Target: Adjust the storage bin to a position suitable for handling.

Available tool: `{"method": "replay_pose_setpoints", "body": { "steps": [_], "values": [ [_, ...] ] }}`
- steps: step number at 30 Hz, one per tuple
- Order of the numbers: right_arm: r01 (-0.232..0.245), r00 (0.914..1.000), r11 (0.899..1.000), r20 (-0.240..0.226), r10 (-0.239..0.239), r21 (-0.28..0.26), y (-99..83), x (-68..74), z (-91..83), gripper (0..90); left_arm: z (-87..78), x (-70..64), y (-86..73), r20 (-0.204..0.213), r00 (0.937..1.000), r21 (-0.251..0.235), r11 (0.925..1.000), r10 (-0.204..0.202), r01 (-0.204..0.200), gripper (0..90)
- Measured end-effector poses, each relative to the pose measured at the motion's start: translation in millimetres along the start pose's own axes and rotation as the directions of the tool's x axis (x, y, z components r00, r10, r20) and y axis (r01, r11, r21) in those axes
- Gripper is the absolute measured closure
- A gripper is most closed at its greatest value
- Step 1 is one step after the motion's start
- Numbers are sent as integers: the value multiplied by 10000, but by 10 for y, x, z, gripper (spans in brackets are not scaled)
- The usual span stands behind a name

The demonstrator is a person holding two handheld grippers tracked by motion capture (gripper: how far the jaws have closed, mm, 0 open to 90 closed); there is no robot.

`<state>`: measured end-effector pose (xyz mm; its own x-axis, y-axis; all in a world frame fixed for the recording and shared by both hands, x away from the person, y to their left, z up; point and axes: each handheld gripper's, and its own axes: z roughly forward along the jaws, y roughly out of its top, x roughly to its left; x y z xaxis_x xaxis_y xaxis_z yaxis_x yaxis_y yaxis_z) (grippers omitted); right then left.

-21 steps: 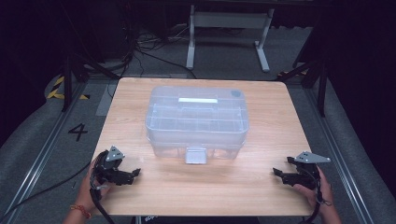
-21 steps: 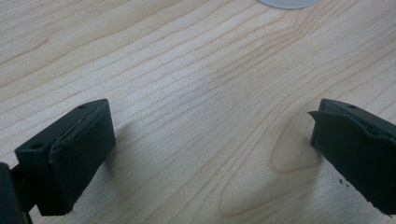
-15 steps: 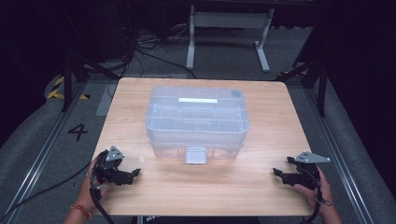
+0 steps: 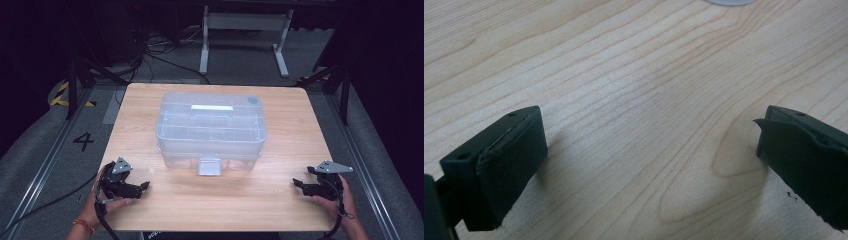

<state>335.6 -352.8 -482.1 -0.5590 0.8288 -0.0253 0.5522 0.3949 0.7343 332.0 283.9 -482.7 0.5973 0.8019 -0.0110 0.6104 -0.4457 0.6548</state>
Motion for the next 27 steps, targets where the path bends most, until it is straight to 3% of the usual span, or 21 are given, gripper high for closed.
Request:
{"method": "replay_pose_setpoints", "body": {
  "steps": [6, 11, 12, 18, 27],
  "values": [
    [-60, 10000, 9993, 3, 60, -373, 73, -39, -59, 262, 0, 4, -1, -27, 10000, -20, 10000, 27, -27, 2],
    [-22, 9999, 9947, -100, 12, -1029, 231, -63, -184, 295, 0, 3, 1, -32, 10000, -10, 10000, 0, 0, 3],
    [64, 9997, 9899, -219, -96, -1418, 331, -64, -246, 304, 0, 3, 1, -31, 10000, -10, 10000, -3, 3, 2],
    [428, 9990, 9824, -62, -447, -1819, 586, -32, -350, 329, 0, 3, 1, -34, 10000, -13, 10000, -4, 4, 3],
    [995, 9946, 9754, -101, -1035, -1967, 910, 50, -389, 330, 0, 3, 0, -46, 10000, -14, 10000, -14, 14, 4]
  ]
}}
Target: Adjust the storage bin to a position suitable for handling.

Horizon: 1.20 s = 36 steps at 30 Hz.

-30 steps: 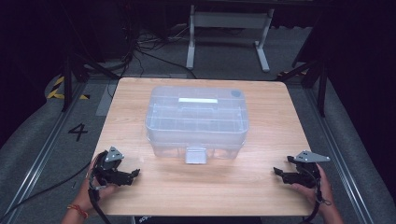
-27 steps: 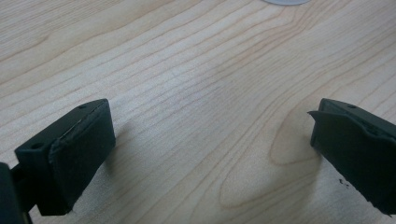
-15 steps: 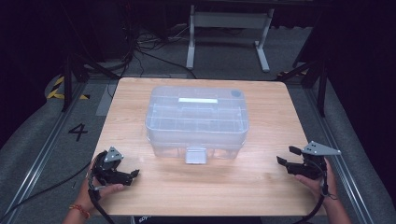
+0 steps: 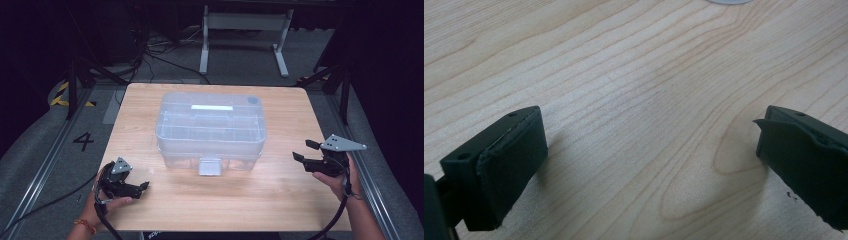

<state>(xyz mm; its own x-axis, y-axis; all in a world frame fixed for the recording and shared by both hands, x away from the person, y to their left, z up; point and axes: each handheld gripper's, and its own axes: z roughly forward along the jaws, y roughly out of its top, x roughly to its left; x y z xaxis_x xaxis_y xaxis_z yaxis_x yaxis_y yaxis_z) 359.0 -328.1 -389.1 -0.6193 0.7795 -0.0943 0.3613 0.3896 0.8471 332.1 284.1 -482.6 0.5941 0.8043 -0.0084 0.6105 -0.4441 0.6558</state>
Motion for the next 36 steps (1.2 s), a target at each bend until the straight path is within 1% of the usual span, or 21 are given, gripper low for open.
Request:
{"method": "replay_pose_setpoints", "body": {
  "steps": [3, 4, 5, 7, 11, 12, 16, 17, 22, 24, 25, 26, 28, 32, 36],
  "values": [
    [130, 9999, 9999, -46, -131, -83, 94, 14, 11, 333, 0, 0, 0, -2, 10000, 1, 10000, 3, -3, 4],
    [130, 9999, 9999, -46, -131, -83, 94, 14, 11, 333, 0, 0, 0, -2, 10000, -1, 10000, 0, 0, 4],
    [220, 9997, 9996, -134, -222, -172, 166, 26, 9, 334, 0, 0, 0, -2, 10000, 1, 10000, 3, -3, 4],
    [288, 9995, 9994, -135, -291, -203, 189, 28, 10, 334, 0, 0, 0, -3, 10000, 1, 10000, 3, -3, 4],
    [490, 9986, 9983, -158, -495, -306, 321, 51, 5, 335, 0, 0, 0, -1, 10000, 1, 10000, 5, -5, 4],
    [546, 9983, 9977, -206, -554, -407, 379, 57, -4, 335, 0, 0, 0, 0, 10000, 3, 10000, 4, -4, 4],
    [563, 9981, 9968, -234, -577, -574, 440, 63, -7, 337, 0, 0, 0, -2, 10000, 2, 10000, 7, -7, 4],
    [618, 9979, 9959, -149, -629, -667, 472, 71, -4, 344, 0, 1, 0, -6, 10000, 2, 10000, 9, -9, 4],
    [817, 9963, 9944, -213, -833, -663, 554, 92, 33, 343, 0, 0, 0, 0, 10000, 1, 10000, 4, -4, 4],
    [960, 9947, 9929, -310, -984, -705, 624, 120, 62, 340, 0, 0, 0, 1, 10000, 1, 10000, 2, -2, 4],
    [960, 9947, 9929, -310, -984, -705, 624, 120, 62, 340, 0, 0, 0, 1, 10000, 1, 10000, 2, -2, 4],
    [1018, 9940, 9922, -333, -1044, -716, 671, 138, 92, 340, 0, 0, 0, -1, 10000, 2, 10000, 6, -6, 4],
    [1066, 9935, 9917, -325, -1092, -716, 685, 141, 101, 340, 0, 0, 0, 0, 10000, 1, 10000, 2, -2, 4],
    [1202, 9916, 9899, -385, -1233, -753, 777, 166, 150, 339, 0, 0, 0, -1, 10000, 3, 10000, 5, -5, 4],
    [1154, 9916, 9894, -479, -1199, -878, 842, 171, 167, 339, 0, 0, 0, -1, 10000, 4, 10000, 5, -5, 4]
  ]
}}
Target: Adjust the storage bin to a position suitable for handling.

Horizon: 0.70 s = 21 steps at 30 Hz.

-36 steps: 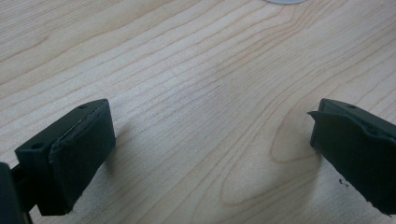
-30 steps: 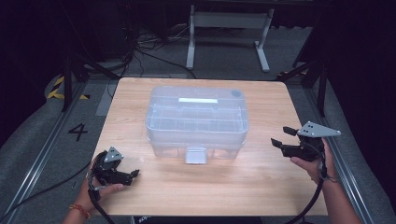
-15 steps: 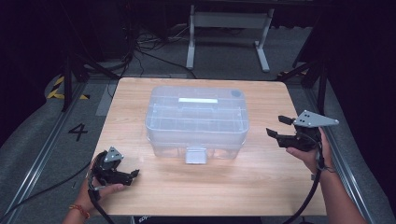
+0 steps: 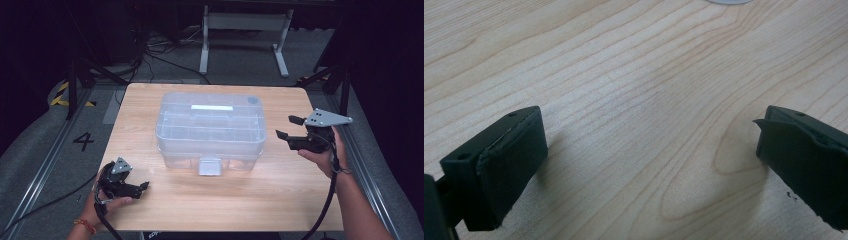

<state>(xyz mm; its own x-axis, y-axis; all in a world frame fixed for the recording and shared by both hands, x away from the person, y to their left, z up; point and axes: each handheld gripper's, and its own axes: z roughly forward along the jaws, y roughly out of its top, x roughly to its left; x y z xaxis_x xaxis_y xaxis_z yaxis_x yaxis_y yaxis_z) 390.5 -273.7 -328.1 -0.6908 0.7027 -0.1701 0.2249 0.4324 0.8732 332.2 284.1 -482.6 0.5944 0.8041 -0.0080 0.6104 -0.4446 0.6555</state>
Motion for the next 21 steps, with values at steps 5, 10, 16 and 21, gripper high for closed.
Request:
{"method": "replay_pose_setpoints", "body": {
  "steps": [5, 10, 16, 21],
  "values": [
    [165, 9999, 9999, 34, -165, -4, 91, 6, 52, 340, 0, 0, 0, 0, 10000, -1, 10000, 2, -2, 4],
    [263, 9997, 9996, -14, -263, -58, 190, 25, 107, 340, 0, 0, 0, 3, 10000, 1, 10000, 2, -2, 4],
    [428, 9989, 9991, -165, -428, -26, 292, 79, 180, 340, 0, 0, 0, 1, 10000, -1, 10000, -1, 1, 4],
    [566, 9978, 9984, -346, -565, 26, 371, 138, 256, 342, 0, 1, 0, 2, 10000, 4, 10000, 9, -9, 4]
  ]
}}
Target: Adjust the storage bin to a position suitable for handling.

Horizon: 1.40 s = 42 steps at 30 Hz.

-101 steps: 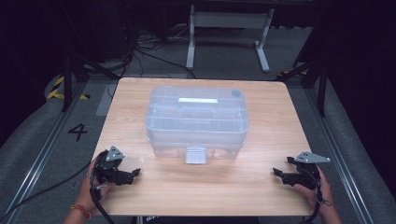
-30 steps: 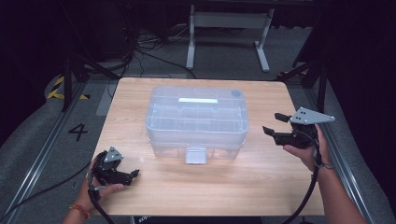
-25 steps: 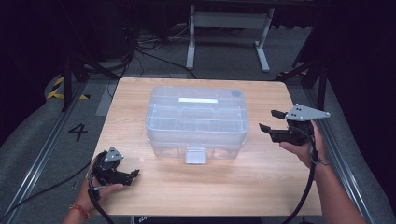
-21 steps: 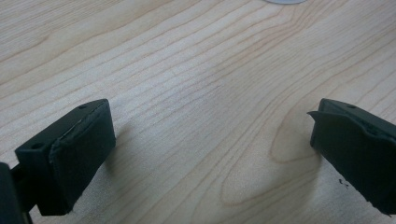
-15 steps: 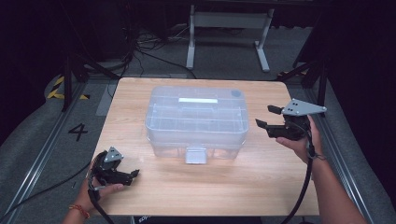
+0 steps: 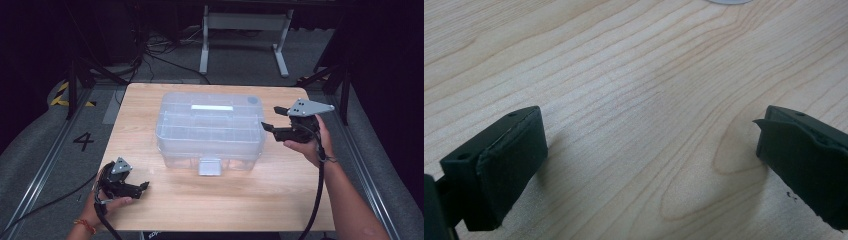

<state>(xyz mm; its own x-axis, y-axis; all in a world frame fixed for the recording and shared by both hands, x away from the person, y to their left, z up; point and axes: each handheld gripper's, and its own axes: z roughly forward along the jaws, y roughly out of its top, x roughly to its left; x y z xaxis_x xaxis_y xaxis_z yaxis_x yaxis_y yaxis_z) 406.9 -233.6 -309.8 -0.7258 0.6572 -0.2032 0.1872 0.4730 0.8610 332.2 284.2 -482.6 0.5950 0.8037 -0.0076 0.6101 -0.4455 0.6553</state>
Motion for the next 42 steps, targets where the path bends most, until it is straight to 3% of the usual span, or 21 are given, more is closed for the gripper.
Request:
{"method": "replay_pose_setpoints", "body": {
  "steps": [11, 21, 42],
  "values": [
    [337, 9993, 9992, -187, -333, 225, 160, 72, 170, 347, 0, 0, 0, 0, 10000, -6, 10000, -7, 7, 4],
    [316, 9990, 9988, -317, -304, 374, 211, 63, 269, 352, 0, 0, 0, -3, 10000, -3, 10000, 2, -2, 4],
    [702, 9954, 9958, -689, -661, 586, 471, 214, 592, 356, -1, 1, 0, 6, 10000, 6, 10000, 10, -10, 4]
  ]
}}
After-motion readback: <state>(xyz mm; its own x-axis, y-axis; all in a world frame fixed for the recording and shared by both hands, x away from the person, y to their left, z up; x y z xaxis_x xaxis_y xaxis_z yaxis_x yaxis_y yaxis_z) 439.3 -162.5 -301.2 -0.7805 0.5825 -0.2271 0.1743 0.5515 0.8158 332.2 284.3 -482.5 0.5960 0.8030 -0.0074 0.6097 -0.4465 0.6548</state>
